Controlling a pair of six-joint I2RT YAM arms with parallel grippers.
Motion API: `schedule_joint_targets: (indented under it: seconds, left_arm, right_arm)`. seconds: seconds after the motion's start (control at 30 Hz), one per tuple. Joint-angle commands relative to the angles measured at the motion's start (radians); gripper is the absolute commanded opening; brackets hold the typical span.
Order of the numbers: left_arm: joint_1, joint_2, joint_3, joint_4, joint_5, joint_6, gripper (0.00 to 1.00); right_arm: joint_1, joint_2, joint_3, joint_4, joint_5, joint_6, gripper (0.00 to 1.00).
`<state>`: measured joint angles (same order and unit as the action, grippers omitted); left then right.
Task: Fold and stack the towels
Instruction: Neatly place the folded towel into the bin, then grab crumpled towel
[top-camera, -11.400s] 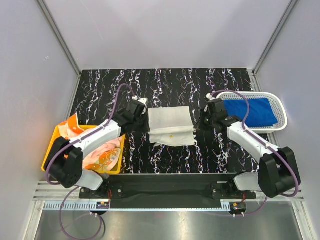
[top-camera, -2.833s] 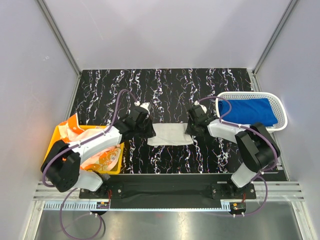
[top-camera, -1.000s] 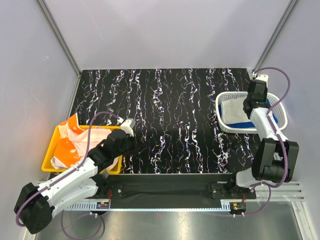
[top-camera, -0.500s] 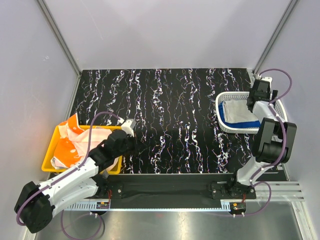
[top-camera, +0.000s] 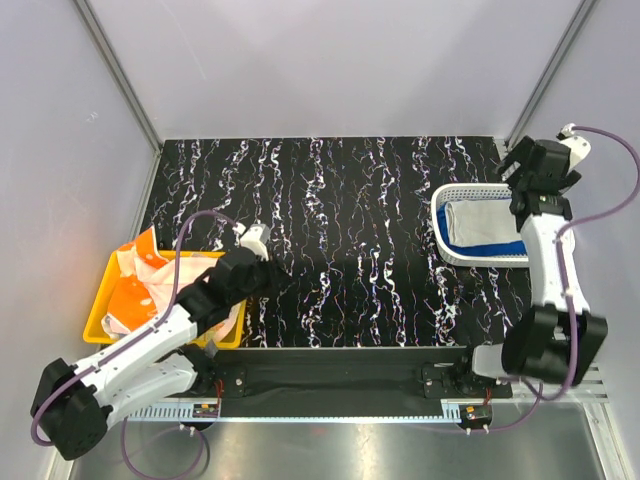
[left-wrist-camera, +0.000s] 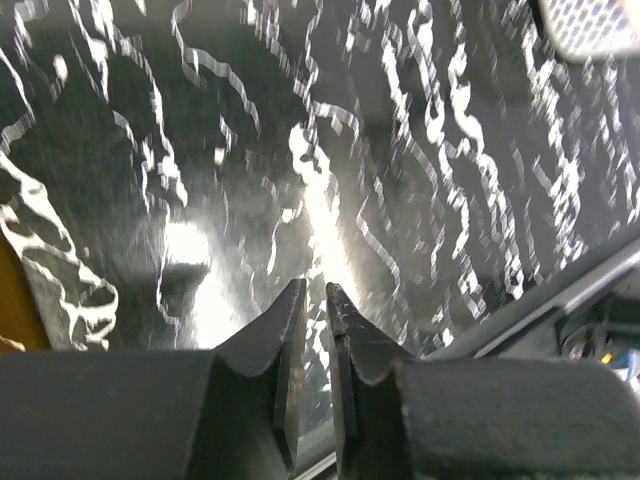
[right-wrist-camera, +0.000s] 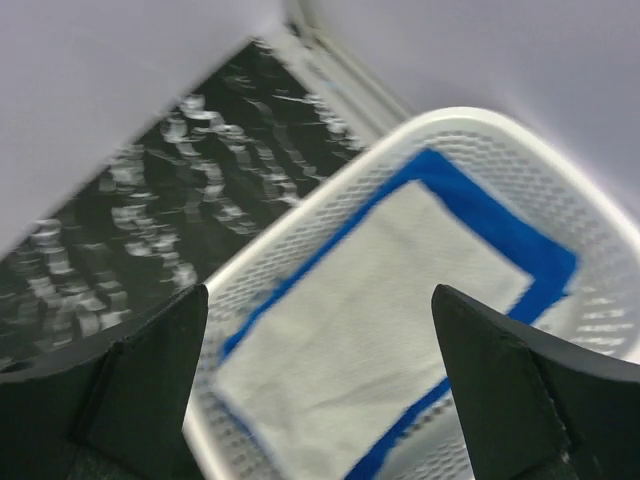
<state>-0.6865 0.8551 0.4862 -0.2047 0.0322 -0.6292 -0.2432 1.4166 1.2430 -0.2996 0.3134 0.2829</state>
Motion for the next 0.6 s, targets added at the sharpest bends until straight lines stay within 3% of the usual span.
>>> schedule_joint_targets:
  seconds: [0.0,0.07,0.1,0.33,0.57]
  left_arm:
    - [-0.002,0.042,0.139,-0.034,-0.087,-0.004,0.18]
    - [-0.002,0.065,0.175,-0.065,-0.118,-0.006,0.18]
    - [-0.002,0.07,0.202,-0.084,-0.123,-0.006,0.18]
    - [0.005,0.093,0.301,-0.229,-0.247,-0.041,0.19]
    - [0.03,0.019,0.281,-0.432,-0.5,-0.254,0.21]
  right_arm:
    - [0.106,-0.105,-0.071,0.007,-0.209,0.234,1.0]
    - [0.214,-0.104,-0.094,-0.013,-0.111,0.195,1.0]
    - [0.319,-0.102,-0.097,-0.024,-0.091,0.194,1.0]
    - [0.707,-0.09,-0.16,0.008,-0.002,0.225,1.0]
    - [0.947,0.033,-0.131,0.007,-0.017,0.219,1.0]
